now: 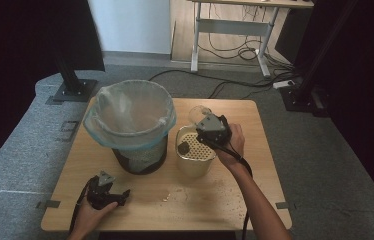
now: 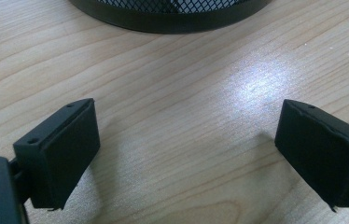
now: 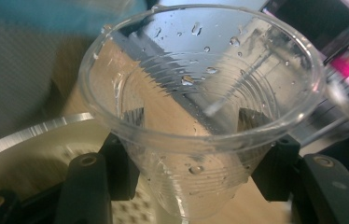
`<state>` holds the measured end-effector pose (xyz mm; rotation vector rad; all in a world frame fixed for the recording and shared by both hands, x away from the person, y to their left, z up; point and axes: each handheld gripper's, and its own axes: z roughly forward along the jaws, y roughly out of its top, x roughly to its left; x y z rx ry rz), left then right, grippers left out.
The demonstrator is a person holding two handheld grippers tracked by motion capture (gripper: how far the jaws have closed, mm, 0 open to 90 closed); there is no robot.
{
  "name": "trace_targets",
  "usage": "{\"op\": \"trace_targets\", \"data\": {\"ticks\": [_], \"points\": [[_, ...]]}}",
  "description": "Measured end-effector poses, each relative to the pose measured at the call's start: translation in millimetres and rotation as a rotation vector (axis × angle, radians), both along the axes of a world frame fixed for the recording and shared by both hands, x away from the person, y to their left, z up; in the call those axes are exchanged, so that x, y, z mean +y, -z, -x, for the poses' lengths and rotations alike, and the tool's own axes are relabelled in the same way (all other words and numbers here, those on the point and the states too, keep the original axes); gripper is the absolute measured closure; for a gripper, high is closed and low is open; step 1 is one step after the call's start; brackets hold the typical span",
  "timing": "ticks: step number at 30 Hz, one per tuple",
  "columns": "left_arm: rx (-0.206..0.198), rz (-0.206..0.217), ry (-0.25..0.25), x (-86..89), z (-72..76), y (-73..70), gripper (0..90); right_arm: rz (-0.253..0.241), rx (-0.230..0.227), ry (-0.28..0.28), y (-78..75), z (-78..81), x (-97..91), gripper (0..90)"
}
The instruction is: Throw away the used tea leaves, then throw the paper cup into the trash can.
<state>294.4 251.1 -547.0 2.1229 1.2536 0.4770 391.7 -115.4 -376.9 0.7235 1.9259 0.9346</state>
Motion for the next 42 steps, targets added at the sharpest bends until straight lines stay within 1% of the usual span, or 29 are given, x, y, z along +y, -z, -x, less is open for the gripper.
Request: {"op": "trace_targets", "data": {"ticks": [1,2,3,5,7,8,9,13,16,18,21,25,27,28,31,34,37,39,41,42], "points": [[0.000,0.000,0.000,0.0,0.0,0.0,6.0,-0.062,0.021,0.002,-1.7,-1.3,-3.3,42.9],[0.000,0.000,0.000,0.0,0.0,0.0,6.0,-0.149,0.055,0.002,-3.5,-2.6,-7.2,43.1],[0.000,0.000,0.000,0.0,0.0,0.0,6.1,-0.200,0.075,0.000,-4.2,-3.3,-9.4,43.1],[0.000,0.000,0.000,0.0,0.0,0.0,6.0,-0.330,0.132,-0.002,-5.1,-5.3,-14.8,43.4],[0.000,0.000,0.000,0.0,0.1,0.0,6.0,-0.417,0.176,-0.005,-5.1,-6.4,-18.5,43.5],[-0.001,0.000,0.000,0.0,0.0,0.0,6.0,-0.449,0.190,-0.005,-5.0,-6.7,-19.5,43.5],[0.000,0.000,0.000,0.0,0.1,0.0,6.0,-0.464,0.197,-0.005,-5.0,-6.9,-20.1,43.6],[0.000,-0.001,0.001,0.1,0.5,-0.1,6.2,-0.474,0.202,-0.003,-7.0,-6.9,-18.6,43.5],[0.000,-0.001,0.001,0.1,0.6,-0.2,6.3,-0.475,0.201,0.001,-14.2,-6.9,-15.9,43.5],[0.001,-0.001,0.001,0.1,0.6,-0.2,6.2,-0.476,0.186,-0.006,-23.1,-5.8,-13.5,43.5],[0.000,0.000,0.001,0.1,0.6,-0.2,6.3,-0.464,0.153,-0.017,-39.0,-3.7,-7.3,43.4],[0.000,0.002,0.000,-0.1,0.7,-0.1,6.3,-0.450,0.115,-0.036,-61.9,-1.8,6.3,43.3],[-0.001,0.000,0.001,0.1,0.5,-0.2,6.3,-0.440,0.100,-0.050,-75.3,-0.6,16.9,43.0],[0.000,-0.001,0.002,0.2,0.5,-0.2,6.3,-0.438,0.092,-0.062,-84.3,0.7,24.6,42.9],[0.001,0.001,0.001,0.1,0.6,-0.2,6.3,-0.429,0.073,-0.098,-103.1,2.7,43.7,42.5],[0.001,0.001,0.001,0.0,0.6,-0.2,6.3,-0.414,0.057,-0.129,-117.9,0.1,66.3,42.2],[0.001,0.001,0.001,0.0,0.6,-0.2,6.3,-0.416,0.067,-0.159,-125.0,-6.8,89.5,41.4],[0.001,0.001,0.002,0.1,0.9,-0.2,6.3,-0.412,0.088,-0.186,-125.1,-13.5,105.7,38.8],[0.001,0.001,0.003,0.1,0.8,-0.2,6.3,-0.391,0.131,-0.206,-123.4,-23.4,124.4,31.3],[0.001,0.000,0.004,0.1,1.0,-0.2,6.3,-0.384,0.145,-0.211,-122.5,-26.6,130.2,27.0]]}}
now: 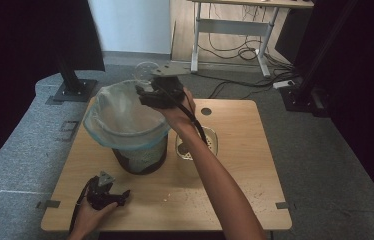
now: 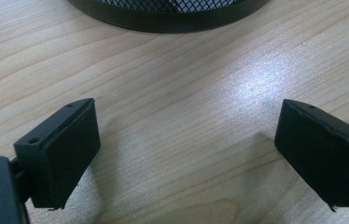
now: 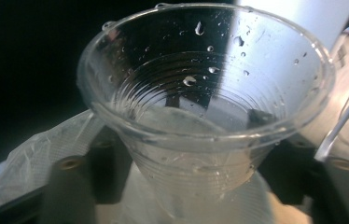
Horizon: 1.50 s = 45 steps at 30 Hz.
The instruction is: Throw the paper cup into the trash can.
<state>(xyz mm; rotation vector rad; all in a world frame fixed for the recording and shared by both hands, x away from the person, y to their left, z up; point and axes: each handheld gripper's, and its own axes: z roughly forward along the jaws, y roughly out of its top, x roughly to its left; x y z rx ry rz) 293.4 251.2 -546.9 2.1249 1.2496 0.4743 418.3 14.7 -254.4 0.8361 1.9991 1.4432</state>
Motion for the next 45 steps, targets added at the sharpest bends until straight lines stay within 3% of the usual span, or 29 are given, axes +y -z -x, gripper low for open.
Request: {"op": "trace_targets", "data": {"ticks": [2,4,6,9,17,24,30,40,45], "points": [[0.001,0.000,0.003,0.2,0.3,-0.1,6.4,0.021,0.059,-0.009,3.7,-9.3,14.7,17.2],[0.001,0.000,0.004,0.2,0.6,0.0,6.5,0.044,0.085,-0.017,7.0,-12.9,22.3,14.5],[0.000,0.001,0.006,0.1,1.0,0.0,6.5,0.097,0.072,-0.018,11.6,-12.3,27.7,13.2],[0.000,0.001,0.010,0.1,1.5,0.0,6.5,0.099,0.056,-0.019,15.6,-8.4,24.9,13.7],[0.000,0.001,0.011,0.1,1.6,0.0,6.5,0.043,0.011,0.002,13.1,7.5,-14.8,18.0],[0.000,0.001,0.011,0.1,1.6,0.0,6.5,-0.021,-0.032,-0.004,28.6,31.4,-67.1,20.9],[-0.002,-0.001,0.012,0.2,1.5,0.1,6.5,-0.063,-0.013,-0.004,61.0,53.2,-111.1,21.2],[-0.001,-0.002,0.012,0.3,1.6,0.0,6.5,-0.144,0.059,0.012,144.1,81.8,-172.4,22.4],[-0.002,0.000,0.011,0.2,1.5,0.0,6.5,-0.124,0.082,0.049,178.5,95.3,-189.1,22.9]]}}
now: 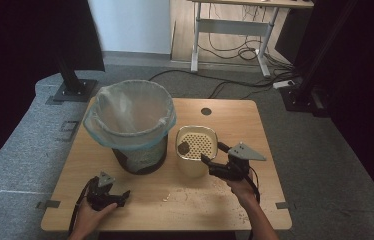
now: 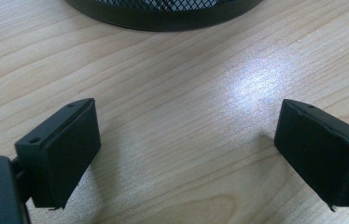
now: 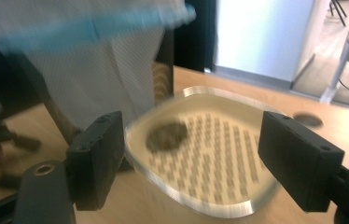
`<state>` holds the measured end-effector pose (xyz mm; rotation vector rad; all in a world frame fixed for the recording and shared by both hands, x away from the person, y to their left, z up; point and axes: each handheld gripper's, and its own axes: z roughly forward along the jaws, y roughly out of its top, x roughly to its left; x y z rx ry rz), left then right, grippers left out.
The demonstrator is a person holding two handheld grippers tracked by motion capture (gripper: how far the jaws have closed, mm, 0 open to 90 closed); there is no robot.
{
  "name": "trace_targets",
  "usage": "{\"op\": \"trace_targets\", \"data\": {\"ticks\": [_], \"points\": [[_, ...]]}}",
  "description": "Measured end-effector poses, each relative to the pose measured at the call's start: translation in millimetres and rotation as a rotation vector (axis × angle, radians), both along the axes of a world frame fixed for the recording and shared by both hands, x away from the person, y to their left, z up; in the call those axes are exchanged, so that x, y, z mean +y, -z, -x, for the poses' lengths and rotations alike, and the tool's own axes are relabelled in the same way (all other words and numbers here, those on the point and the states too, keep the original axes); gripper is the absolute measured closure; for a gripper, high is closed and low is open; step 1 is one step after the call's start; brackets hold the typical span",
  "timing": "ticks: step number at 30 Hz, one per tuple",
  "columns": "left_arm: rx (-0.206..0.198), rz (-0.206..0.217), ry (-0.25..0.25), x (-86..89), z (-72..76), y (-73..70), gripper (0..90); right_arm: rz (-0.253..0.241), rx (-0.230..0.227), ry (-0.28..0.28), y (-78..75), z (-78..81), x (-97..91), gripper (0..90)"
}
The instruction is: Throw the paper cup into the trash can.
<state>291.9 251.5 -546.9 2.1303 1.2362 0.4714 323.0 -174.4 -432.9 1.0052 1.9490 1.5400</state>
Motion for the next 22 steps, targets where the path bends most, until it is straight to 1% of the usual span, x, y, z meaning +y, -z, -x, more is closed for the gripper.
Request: {"op": "trace_targets", "data": {"ticks": [2,3,6,10,12,13,15,16,18,22], "points": [[0.002,-0.003,0.003,0.2,0.0,-0.2,6.5,0.017,-0.002,0.020,13.6,6.1,-3.9,23.9],[0.002,-0.003,0.003,0.2,0.0,-0.2,6.5,0.024,-0.004,0.025,17.8,8.1,-4.7,24.1],[0.001,0.000,0.000,0.0,0.0,-0.1,6.5,0.040,0.002,0.029,33.7,13.0,-6.1,24.5],[0.000,0.000,0.000,0.0,0.2,-0.1,6.6,0.044,0.034,0.027,54.8,15.6,-5.0,24.7],[0.000,0.000,0.000,0.1,0.4,-0.1,6.7,0.031,0.049,0.029,63.0,15.8,-5.3,25.0],[0.000,0.000,0.000,0.1,0.4,-0.1,6.7,0.027,0.057,0.032,65.8,15.5,-5.9,25.2],[0.000,0.000,0.000,0.1,0.4,-0.1,6.7,0.036,0.065,0.034,67.9,14.2,-6.4,25.2],[0.000,0.000,0.000,0.1,0.4,-0.1,6.7,0.037,0.061,0.038,67.7,14.4,-6.8,25.4],[0.000,0.000,0.000,0.1,0.4,-0.1,6.7,0.024,0.057,0.043,67.0,14.8,-7.8,25.7],[0.000,0.000,0.000,0.1,0.5,-0.1,6.8,0.040,0.050,0.045,67.6,16.1,-7.1,25.6]]}}
